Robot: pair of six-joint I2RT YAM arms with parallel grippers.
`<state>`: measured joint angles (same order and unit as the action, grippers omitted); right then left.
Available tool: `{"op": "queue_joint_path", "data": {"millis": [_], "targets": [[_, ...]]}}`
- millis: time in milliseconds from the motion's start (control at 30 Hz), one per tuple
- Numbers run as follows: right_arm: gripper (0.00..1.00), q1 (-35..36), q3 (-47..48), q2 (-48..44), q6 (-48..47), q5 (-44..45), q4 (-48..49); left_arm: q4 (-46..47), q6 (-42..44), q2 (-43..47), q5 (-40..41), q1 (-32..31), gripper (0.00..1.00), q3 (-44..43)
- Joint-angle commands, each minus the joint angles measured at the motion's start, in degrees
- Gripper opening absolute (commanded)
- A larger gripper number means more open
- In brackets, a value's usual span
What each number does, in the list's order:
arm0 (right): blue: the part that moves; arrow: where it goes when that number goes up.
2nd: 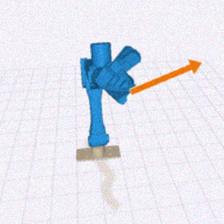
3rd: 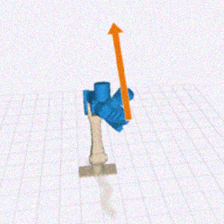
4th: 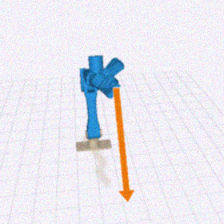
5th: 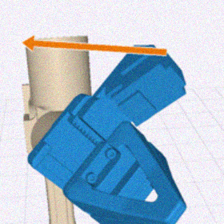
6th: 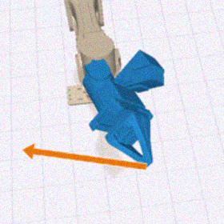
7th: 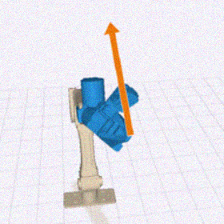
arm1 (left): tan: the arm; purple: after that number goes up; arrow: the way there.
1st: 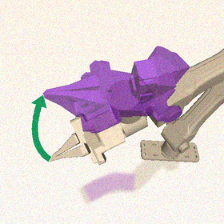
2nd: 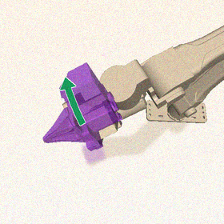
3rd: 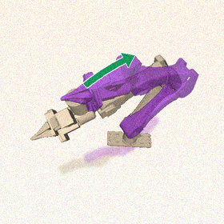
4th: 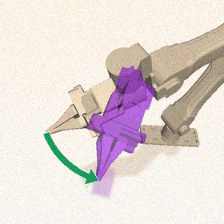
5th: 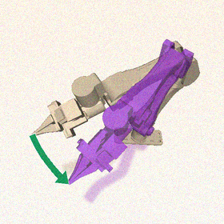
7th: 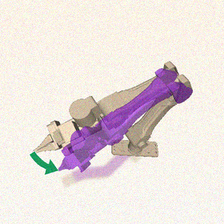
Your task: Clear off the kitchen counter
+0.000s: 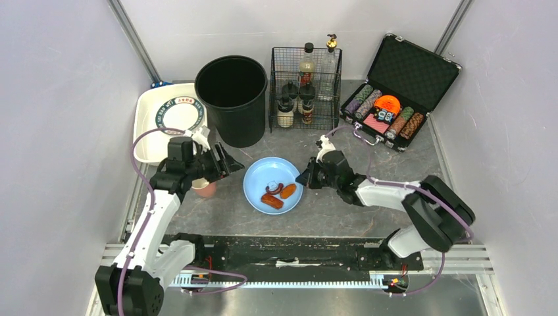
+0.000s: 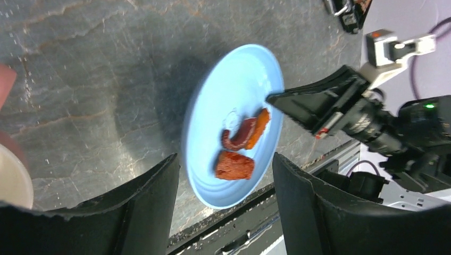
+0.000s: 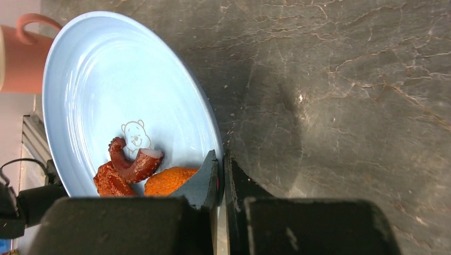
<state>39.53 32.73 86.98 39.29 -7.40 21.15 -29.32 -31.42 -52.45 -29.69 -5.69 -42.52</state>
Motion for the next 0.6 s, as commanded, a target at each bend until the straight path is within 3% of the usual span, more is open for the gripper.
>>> {"op": "queue_joint_path", "data": {"millis": [0, 567], "targets": [[0.0, -0.27, -1.79, -7.87, -2.49, -0.22, 0.05, 1.61, -0.79, 0.69, -1.92, -1.26, 0.71, 2.94], [0.0, -0.34, -4.14, -16.14, -3.54, -1.12, -3.41, 5.59, -6.18, 3.98, 0.58, -11.26, 0.71, 8.33]]}}
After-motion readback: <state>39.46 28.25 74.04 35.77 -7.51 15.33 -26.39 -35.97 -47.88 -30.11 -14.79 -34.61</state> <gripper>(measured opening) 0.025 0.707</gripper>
